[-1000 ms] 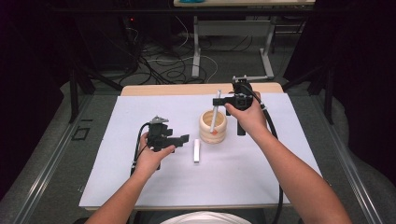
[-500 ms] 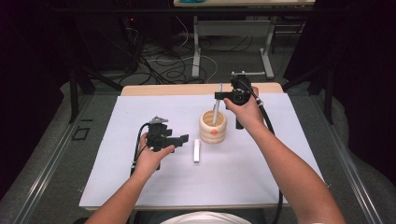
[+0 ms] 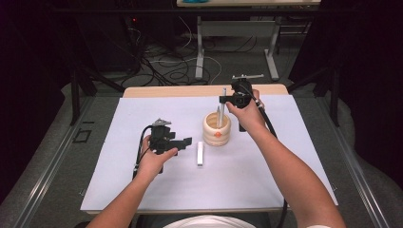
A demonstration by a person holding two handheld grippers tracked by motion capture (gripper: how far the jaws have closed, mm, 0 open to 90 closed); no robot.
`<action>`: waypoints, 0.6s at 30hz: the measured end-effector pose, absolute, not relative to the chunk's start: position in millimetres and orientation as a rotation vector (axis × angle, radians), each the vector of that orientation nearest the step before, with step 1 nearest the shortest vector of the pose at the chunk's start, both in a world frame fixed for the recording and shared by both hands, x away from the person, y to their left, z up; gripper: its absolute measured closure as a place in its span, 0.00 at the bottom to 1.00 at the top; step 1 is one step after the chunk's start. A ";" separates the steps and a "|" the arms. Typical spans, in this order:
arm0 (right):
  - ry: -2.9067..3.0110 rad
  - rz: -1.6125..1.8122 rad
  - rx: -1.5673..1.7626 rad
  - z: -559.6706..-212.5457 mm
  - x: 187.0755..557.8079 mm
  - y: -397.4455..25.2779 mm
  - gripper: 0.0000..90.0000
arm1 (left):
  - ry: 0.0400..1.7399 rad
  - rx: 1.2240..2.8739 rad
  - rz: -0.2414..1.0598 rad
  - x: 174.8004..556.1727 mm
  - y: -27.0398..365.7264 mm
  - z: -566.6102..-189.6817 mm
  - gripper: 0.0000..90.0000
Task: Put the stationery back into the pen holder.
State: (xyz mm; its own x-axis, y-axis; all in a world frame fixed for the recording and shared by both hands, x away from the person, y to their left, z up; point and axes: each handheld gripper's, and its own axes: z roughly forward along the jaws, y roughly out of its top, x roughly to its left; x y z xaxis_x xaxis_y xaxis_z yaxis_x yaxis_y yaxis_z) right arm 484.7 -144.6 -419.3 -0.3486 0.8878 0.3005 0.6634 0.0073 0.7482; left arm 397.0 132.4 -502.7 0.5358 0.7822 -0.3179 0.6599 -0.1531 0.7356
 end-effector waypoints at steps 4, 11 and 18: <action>2.041 1.214 1.609 -424.5 486.9 -142.7 0.86 | 1.183 1.877 0.169 397.3 132.2 -503.2 0.21; 2.057 1.165 1.623 -431.2 489.0 -140.3 0.86 | 1.186 1.881 0.165 397.1 131.8 -503.8 0.22; 2.092 1.104 1.642 -438.4 491.1 -138.6 0.86 | 1.185 1.882 0.162 396.8 131.6 -503.8 0.22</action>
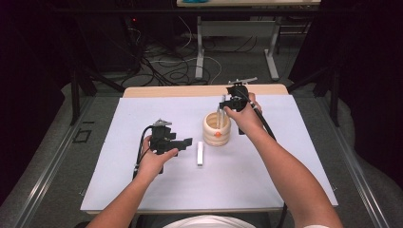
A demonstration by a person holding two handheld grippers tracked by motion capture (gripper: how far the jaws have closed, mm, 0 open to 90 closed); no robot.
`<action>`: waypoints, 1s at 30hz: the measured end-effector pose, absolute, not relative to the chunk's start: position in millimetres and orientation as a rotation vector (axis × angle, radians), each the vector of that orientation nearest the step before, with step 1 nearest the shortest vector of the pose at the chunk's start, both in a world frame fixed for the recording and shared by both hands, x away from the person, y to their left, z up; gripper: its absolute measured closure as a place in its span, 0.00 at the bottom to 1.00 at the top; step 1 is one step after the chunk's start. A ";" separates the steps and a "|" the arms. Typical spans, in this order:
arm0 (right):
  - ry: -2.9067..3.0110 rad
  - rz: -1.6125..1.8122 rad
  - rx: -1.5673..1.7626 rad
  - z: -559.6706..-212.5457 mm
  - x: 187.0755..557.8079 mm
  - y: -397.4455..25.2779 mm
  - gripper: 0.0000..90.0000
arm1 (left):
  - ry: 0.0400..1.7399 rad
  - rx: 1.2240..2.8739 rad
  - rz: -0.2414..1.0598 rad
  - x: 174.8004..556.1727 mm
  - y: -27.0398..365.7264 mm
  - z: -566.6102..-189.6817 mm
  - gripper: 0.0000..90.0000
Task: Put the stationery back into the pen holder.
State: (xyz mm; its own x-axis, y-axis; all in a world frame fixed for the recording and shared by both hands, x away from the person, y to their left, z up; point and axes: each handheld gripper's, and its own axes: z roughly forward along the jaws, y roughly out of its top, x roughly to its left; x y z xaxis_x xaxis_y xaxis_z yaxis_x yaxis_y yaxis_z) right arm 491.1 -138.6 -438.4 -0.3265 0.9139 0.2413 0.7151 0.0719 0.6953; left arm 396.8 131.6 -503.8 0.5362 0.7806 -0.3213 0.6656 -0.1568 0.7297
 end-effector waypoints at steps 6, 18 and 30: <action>2.120 1.090 1.629 -440.4 491.3 -137.4 0.74 | 1.186 1.883 0.159 397.2 132.0 -504.2 0.22; 2.098 1.172 1.551 -432.3 486.0 -141.0 0.56 | 1.184 1.884 0.151 397.2 131.5 -505.4 0.23; 2.098 1.243 1.461 -422.2 473.1 -147.5 0.45 | 1.184 1.890 0.136 396.6 129.5 -506.1 0.24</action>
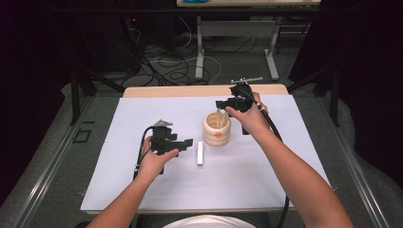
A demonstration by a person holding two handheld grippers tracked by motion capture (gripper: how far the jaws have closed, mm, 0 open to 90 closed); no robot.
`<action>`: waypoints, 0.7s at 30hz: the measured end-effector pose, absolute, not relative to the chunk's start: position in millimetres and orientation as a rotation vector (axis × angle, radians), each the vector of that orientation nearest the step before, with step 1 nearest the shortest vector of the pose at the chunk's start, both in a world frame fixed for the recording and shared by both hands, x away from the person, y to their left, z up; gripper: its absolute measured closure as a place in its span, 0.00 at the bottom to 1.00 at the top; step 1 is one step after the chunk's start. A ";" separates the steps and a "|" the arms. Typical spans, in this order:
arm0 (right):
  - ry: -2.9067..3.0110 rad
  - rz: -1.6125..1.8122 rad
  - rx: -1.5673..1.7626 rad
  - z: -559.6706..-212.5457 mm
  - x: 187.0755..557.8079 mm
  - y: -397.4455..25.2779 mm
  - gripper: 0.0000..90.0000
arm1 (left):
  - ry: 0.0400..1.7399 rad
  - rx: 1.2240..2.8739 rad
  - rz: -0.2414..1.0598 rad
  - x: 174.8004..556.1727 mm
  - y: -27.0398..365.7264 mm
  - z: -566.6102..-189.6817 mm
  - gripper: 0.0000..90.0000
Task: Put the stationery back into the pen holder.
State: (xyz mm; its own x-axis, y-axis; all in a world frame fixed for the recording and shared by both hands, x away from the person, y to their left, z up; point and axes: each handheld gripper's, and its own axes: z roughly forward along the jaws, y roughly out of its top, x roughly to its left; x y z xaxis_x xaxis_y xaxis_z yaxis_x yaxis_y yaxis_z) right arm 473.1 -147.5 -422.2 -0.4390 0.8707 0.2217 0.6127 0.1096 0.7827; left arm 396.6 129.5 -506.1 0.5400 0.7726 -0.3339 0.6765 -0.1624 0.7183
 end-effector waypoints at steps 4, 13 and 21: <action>2.099 1.266 1.432 -423.9 467.0 -151.5 0.43 | 1.183 1.889 0.128 396.2 128.0 -506.6 0.24; 2.085 1.342 1.391 -424.2 444.9 -160.0 0.40 | 1.172 1.934 0.122 394.4 122.9 -507.5 0.28; 2.095 1.382 1.293 -421.5 422.2 -161.9 0.36 | 1.164 1.936 0.129 393.6 120.7 -508.1 0.30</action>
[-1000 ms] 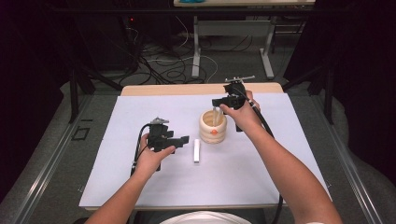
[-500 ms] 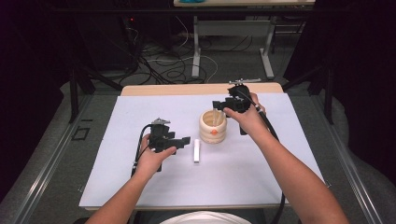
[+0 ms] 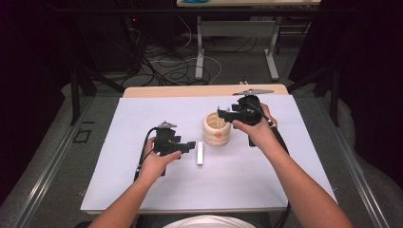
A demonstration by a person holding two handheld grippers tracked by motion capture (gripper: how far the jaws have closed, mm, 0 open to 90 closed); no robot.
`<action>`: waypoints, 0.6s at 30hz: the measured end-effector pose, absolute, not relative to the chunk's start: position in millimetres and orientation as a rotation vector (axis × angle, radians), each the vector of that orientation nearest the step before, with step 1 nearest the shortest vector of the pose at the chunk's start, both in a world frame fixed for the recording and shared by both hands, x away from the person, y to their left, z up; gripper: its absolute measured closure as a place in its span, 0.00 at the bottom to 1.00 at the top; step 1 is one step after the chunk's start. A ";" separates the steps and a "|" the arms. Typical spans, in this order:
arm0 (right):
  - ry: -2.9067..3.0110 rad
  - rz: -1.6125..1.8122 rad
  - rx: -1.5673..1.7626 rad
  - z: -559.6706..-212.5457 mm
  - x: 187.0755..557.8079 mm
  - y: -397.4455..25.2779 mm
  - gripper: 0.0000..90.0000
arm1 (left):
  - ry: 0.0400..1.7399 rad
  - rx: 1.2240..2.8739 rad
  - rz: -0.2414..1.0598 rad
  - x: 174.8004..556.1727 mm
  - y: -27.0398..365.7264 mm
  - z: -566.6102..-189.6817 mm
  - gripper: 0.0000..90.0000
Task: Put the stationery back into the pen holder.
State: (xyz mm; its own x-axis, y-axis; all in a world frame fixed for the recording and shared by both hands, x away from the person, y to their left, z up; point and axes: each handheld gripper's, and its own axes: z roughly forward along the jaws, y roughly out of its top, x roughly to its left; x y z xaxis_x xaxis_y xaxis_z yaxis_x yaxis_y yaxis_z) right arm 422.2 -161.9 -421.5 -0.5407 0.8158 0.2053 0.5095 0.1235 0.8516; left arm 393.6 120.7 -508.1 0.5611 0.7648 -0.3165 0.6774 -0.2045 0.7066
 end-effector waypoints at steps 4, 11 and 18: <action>2.102 1.393 1.245 -421.1 412.2 -162.1 0.34 | 1.166 1.954 0.118 394.1 120.2 -509.1 0.30; 2.129 1.375 1.166 -423.8 395.5 -163.6 0.30 | 1.181 1.959 0.102 394.9 117.2 -508.8 0.31; 2.146 1.371 1.121 -432.5 382.8 -168.6 0.27 | 1.214 1.937 0.076 397.1 112.3 -504.9 0.33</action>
State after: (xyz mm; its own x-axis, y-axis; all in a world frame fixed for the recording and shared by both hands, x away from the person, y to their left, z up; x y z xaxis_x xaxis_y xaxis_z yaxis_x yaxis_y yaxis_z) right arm 382.8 -168.6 -432.5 -0.6221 0.7746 0.1135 0.4286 0.2157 0.8774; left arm 397.1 112.3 -504.9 0.5313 0.7696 -0.3540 0.7198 -0.1897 0.6678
